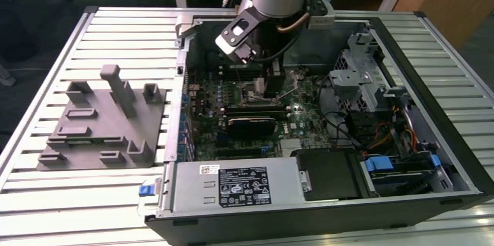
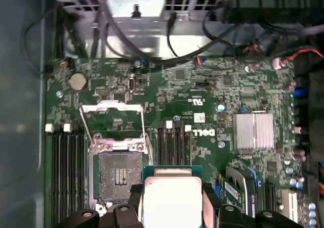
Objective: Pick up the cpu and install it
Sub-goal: 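Place the cpu into insertion slot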
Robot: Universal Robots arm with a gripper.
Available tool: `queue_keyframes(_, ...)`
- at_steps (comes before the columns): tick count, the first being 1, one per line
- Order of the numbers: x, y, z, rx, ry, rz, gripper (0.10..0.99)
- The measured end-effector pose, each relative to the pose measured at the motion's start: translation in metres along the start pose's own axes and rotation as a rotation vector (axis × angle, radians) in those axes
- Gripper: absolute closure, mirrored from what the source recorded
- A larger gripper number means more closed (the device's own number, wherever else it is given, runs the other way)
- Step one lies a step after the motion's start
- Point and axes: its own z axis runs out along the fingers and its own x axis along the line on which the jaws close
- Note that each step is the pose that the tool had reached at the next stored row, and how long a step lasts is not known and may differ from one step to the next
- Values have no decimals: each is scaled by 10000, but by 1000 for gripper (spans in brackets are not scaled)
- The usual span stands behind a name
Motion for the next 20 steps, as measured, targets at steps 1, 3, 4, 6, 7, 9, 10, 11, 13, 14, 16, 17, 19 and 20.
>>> queue_keyframes(1, 0, 0, 0, 0, -1, 17, 545)
queue_keyframes(3, 0, 0, 0, 0, -1, 22, 545)
queue_keyframes(4, 1, 0, 1, 0, 0, 23, 545)
queue_keyframes(6, 13, -1, 5, -1, 7, 25, 545)
queue_keyframes(7, 23, -1, 7, 0, 12, 23, 545)
queue_keyframes(9, 52, -2, 16, 0, 31, 10, 545)
queue_keyframes(10, 65, -3, 22, 1, 47, -5, 545)
queue_keyframes(11, 77, -4, 27, 2, 63, -23, 545)
queue_keyframes(13, 98, -5, 42, 2, 94, -80, 545)
queue_keyframes(14, 106, -5, 52, 1, 107, -115, 545)
queue_keyframes(16, 121, -7, 77, 1, 123, -189, 545)
queue_keyframes(17, 129, -8, 91, 2, 128, -223, 545)
queue_keyframes(19, 146, -10, 124, 1, 134, -287, 545)
queue_keyframes(20, 156, -11, 140, 2, 133, -310, 545)
